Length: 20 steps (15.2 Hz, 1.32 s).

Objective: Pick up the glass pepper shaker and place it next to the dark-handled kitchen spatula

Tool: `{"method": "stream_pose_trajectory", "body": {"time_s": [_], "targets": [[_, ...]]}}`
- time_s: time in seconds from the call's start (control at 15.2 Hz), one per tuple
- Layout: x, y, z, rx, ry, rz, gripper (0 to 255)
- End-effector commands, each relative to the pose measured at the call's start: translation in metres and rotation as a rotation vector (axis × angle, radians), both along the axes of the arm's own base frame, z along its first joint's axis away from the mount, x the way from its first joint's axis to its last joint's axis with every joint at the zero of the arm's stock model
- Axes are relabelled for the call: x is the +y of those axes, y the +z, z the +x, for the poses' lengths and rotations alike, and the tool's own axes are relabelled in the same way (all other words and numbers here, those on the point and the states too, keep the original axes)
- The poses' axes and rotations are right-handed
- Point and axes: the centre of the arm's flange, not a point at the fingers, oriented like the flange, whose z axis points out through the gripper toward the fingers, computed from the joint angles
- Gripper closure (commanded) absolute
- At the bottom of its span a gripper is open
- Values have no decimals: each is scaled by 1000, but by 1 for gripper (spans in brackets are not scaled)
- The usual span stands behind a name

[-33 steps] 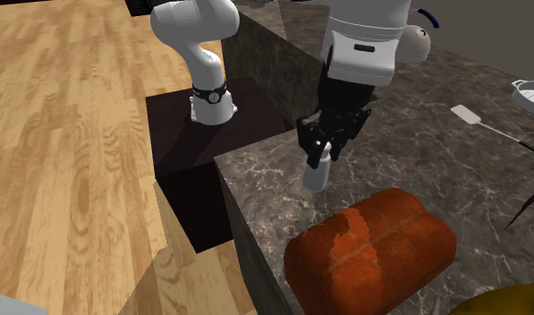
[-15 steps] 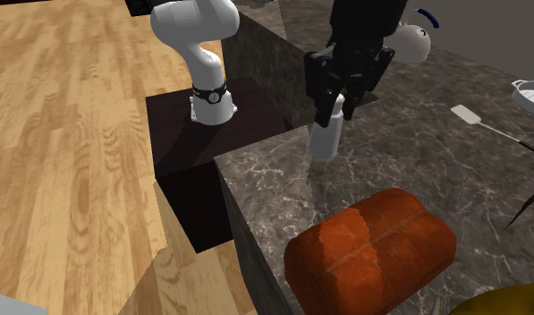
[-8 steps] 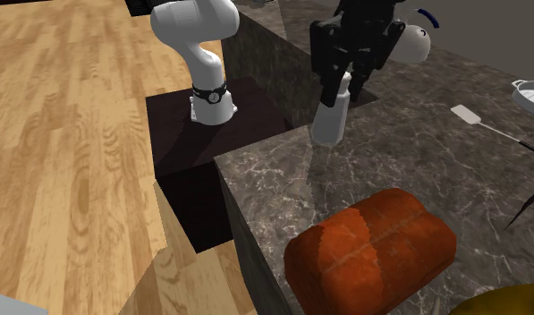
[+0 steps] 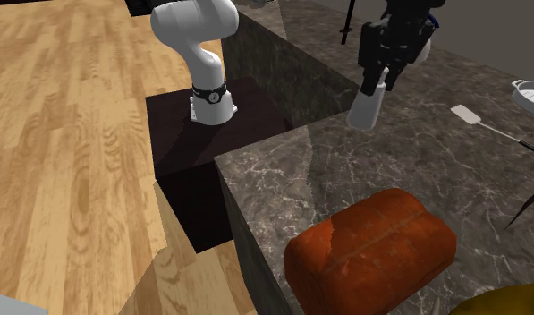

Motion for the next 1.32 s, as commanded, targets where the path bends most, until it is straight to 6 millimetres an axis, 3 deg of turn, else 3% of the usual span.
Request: {"method": "stream_pose_trajectory", "body": {"time_s": [0.0,1.25], "targets": [[23,-5,-8,0,-2,0,255],[261,-52,-74,0,-2,0,255]]}}
